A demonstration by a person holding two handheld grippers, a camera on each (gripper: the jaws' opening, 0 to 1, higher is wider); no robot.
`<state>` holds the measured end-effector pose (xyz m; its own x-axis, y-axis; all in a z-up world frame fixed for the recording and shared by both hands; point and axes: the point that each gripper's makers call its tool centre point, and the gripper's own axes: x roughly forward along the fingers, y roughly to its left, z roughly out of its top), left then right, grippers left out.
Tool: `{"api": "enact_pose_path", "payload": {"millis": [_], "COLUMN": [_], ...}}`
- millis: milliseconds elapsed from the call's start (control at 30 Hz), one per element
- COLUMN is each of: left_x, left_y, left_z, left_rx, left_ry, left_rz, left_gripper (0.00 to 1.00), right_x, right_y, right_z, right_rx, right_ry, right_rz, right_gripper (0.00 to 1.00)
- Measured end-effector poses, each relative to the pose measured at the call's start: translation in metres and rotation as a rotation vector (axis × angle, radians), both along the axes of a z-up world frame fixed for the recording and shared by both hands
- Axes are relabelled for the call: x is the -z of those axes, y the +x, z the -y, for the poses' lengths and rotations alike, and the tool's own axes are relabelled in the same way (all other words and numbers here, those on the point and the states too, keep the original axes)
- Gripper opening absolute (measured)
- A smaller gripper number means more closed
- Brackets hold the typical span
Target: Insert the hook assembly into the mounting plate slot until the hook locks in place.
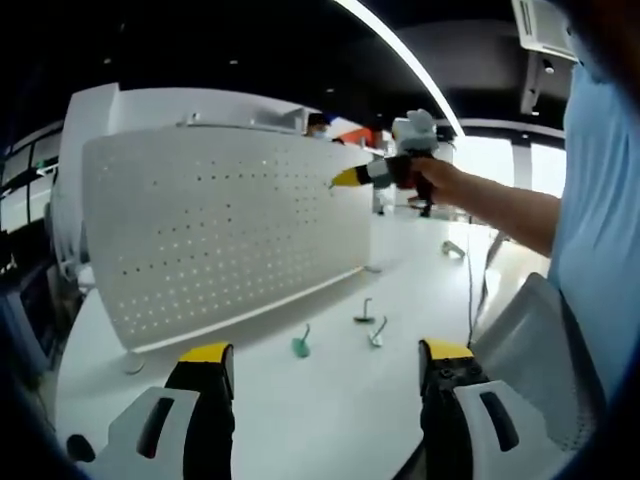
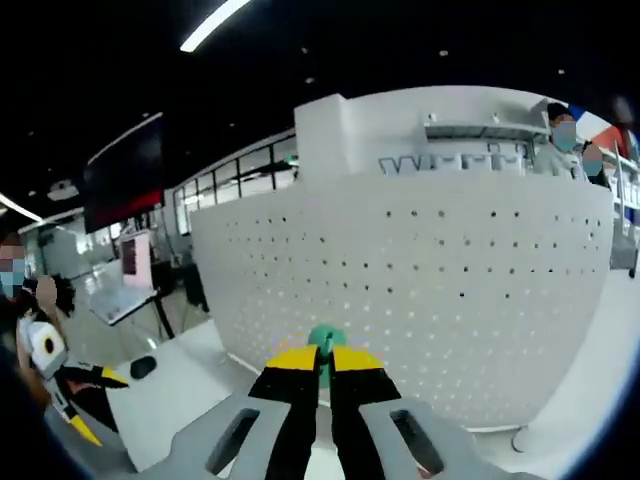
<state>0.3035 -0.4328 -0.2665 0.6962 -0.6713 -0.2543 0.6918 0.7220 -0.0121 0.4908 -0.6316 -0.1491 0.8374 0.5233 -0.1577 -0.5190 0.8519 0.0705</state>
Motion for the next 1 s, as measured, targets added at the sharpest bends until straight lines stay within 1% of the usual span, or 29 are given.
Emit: {"api": "enact_pose_path", "payload": {"millis": [33,100,200,400,433,567,633,733,800,867,900,933,1000], "left_x": [0.0,0.0,0.0,0.0,0.0,0.0,0.0,0.0,0.0,0.0,0.0,0.0,0.0], "left_y": [0.0,0.0,0.0,0.001,0.001,0.001,0.001,0.001,0.001,0.001,0.001,0.001,0.001], "left_z": [0.0,0.0,-0.001,-0.001,-0.002,-0.002,-0.002,-0.002,-0.002,-0.002,-0.002,-0.002,-0.002], "left_rx": [0.0,-0.001,-0.003,-0.006,-0.006,-0.006,-0.007,-0.008,-0.009,-0.008,-0.008,-0.008,-0.009], "left_ry": [0.0,-0.001,-0.001,-0.002,-0.002,-0.003,-0.001,-0.005,-0.007,-0.007,-0.006,-0.005,-0.006], "left_rz": [0.001,0.001,0.001,0.001,0.002,0.0,-0.002,0.0,0.0,-0.002,-0.002,-0.003,-0.003], "left_gripper": [0.77,0.77,0.77,0.77,0.77,0.77,0.77,0.77,0.77,0.77,0.77,0.77,0.77], "right_x": [-0.004,-0.015,-0.027,-0.039,-0.043,-0.054,-0.056,-0.062,-0.068,-0.071,-0.073,-0.073,-0.08], "right_y": [0.0,0.003,0.006,0.013,0.014,0.018,0.02,0.022,0.024,0.026,0.027,0.028,0.03], "right_z": [0.0,0.002,0.003,0.008,0.008,0.009,0.009,0.009,0.011,0.01,0.01,0.01,0.011], "right_rx": [0.004,0.016,0.034,0.076,0.08,0.097,0.106,0.125,0.146,0.151,0.155,0.163,0.182], "right_ry": [0.001,-0.011,-0.007,-0.01,-0.004,0.009,0.012,0.006,-0.007,-0.016,-0.022,-0.033,-0.046], "right_rz": [0.013,0.068,0.115,0.17,0.191,0.235,0.247,0.29,0.35,0.383,0.41,0.421,0.48], "right_gripper": [0.01,0.01,0.01,0.01,0.01,0.01,0.01,0.01,0.01,0.01,0.01,0.01,0.01]}}
